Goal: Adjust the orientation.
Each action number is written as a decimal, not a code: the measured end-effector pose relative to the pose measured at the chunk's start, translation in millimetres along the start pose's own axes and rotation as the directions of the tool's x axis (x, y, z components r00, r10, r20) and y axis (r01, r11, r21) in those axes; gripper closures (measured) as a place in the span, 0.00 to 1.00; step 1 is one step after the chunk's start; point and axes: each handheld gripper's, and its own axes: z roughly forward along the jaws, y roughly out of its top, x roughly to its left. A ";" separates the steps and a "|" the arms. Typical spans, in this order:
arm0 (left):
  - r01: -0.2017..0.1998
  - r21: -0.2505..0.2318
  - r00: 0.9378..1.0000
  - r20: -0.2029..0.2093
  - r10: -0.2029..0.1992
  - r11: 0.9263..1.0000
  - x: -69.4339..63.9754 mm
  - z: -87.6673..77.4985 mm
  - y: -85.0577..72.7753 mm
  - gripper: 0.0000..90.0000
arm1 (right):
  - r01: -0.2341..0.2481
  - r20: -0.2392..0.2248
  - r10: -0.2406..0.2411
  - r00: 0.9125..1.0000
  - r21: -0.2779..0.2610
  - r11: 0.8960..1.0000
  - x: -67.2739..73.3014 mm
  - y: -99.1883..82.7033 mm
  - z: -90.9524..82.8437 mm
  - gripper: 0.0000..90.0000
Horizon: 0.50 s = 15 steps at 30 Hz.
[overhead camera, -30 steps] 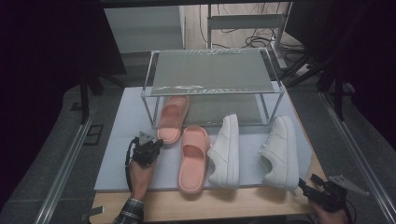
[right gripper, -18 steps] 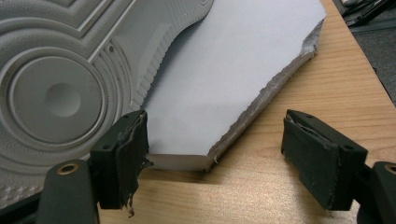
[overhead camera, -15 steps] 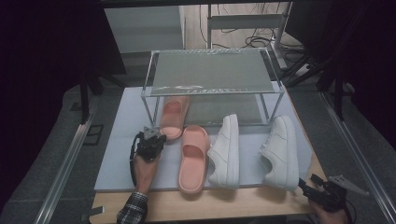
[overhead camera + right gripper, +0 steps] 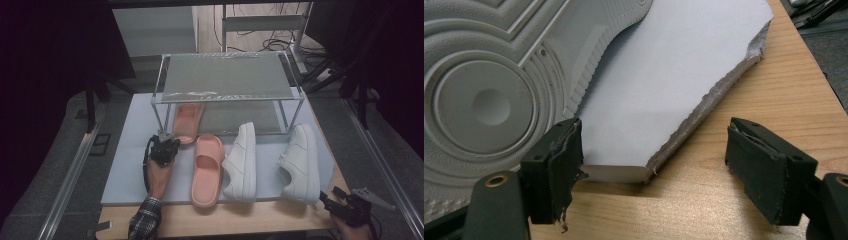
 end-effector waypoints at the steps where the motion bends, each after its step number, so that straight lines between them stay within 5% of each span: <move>1: -0.001 0.001 1.000 -0.002 0.001 1.000 0.2 1.7 1.1 1.00 | 0.000 0.000 0.000 1.000 0.000 1.000 0.0 0.0 0.0 0.26; 15: 0.001 0.011 1.000 -0.023 -0.001 1.000 2.2 19.1 13.9 1.00 | 0.000 -0.001 0.000 1.000 0.000 1.000 0.0 0.0 0.0 0.26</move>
